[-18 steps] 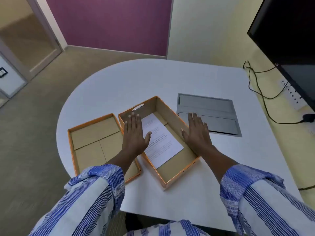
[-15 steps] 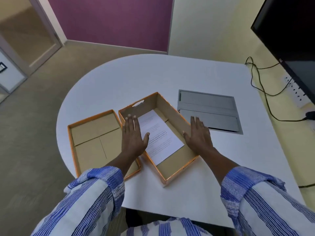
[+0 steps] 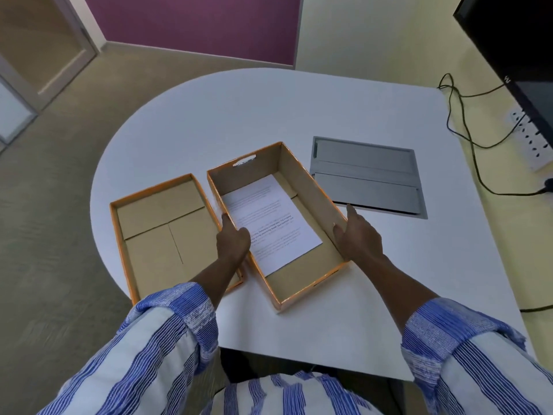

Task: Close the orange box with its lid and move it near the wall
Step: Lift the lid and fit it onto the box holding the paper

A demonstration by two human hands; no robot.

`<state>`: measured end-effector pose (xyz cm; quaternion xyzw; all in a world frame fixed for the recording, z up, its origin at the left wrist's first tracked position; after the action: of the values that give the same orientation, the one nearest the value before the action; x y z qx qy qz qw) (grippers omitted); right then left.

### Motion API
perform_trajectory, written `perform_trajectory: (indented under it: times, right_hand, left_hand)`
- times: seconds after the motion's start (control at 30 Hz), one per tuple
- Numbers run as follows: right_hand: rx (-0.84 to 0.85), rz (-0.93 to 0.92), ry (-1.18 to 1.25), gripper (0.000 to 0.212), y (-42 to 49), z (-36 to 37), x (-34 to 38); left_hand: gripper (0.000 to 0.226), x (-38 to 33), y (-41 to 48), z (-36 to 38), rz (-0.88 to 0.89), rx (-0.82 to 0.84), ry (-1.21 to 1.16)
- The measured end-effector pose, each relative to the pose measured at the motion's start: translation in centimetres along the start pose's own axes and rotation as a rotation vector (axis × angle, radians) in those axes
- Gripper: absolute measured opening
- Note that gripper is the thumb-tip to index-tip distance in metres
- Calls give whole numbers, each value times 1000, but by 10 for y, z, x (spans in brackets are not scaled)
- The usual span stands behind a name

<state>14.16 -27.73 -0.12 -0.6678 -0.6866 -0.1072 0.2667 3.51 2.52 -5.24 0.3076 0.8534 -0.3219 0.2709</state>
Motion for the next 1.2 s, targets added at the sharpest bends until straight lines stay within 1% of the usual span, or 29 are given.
perform_trajectory:
  times: [0.17,0.27,0.33,0.47,0.57,0.63,0.7,0.73,0.8,0.87,0.9,0.97,1.03,1.1,1.2]
  right_hand:
    - [2,55,78,56,0,-4,-16]
    - [-18,102,120,54,-2,-7,-24]
    - [-30,123,142,51,-6,-7,-28]
    - [-86,133,175,46,-15,-4,-32]
    - [-125,160,158,44,-22,3,-38]
    - [-127,181,145,44,-26,7,-43]
    - [-144,179,155,49,-28,8,-41]
    - [-162,160,156,54,-29,8,-38]
    - [-211,87,102,67,-30,4,-26]
    - [-252,-27,37,71,-31,1,-5]
    - [-253,-94,33,70,-32,2,7]
    - [-187,-210,61,67,-33,14,31]
    - [-53,-267,88,65,-36,36,48]
    - [94,-266,91,65,-40,63,56]
    - [302,-191,31,68,-51,104,48]
  left_hand:
    - [65,-16,5,-4,166,15,59]
    - [61,-29,7,-2,278,72,105]
    - [61,-36,5,1,307,129,121]
    - [72,-38,-2,10,336,211,94]
    - [71,-32,-7,18,328,249,102]
    - [60,-25,-6,24,335,255,130]
    - [52,-17,0,24,303,250,80]
    - [53,-13,4,23,259,242,30]
    - [56,-4,13,14,178,155,11]
    - [56,9,23,2,112,13,157]
    - [54,19,26,-2,65,-26,236]
    - [51,41,32,-2,-23,-4,343]
    - [53,58,36,4,-61,65,425]
    - [53,67,38,12,-59,120,477]
    - [49,74,39,23,-53,155,522]
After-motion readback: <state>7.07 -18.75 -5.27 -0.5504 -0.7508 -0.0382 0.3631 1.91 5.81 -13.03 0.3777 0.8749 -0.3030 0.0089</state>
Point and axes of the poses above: each hand's wrist, its own y-axis towards the middle knuckle, its own z-axis out of the palm, x = y × z, the point moved 8 cm from there along y, towards the middle knuckle, and after that the axes turned 12 degrees about y, right-handed, at the moved point
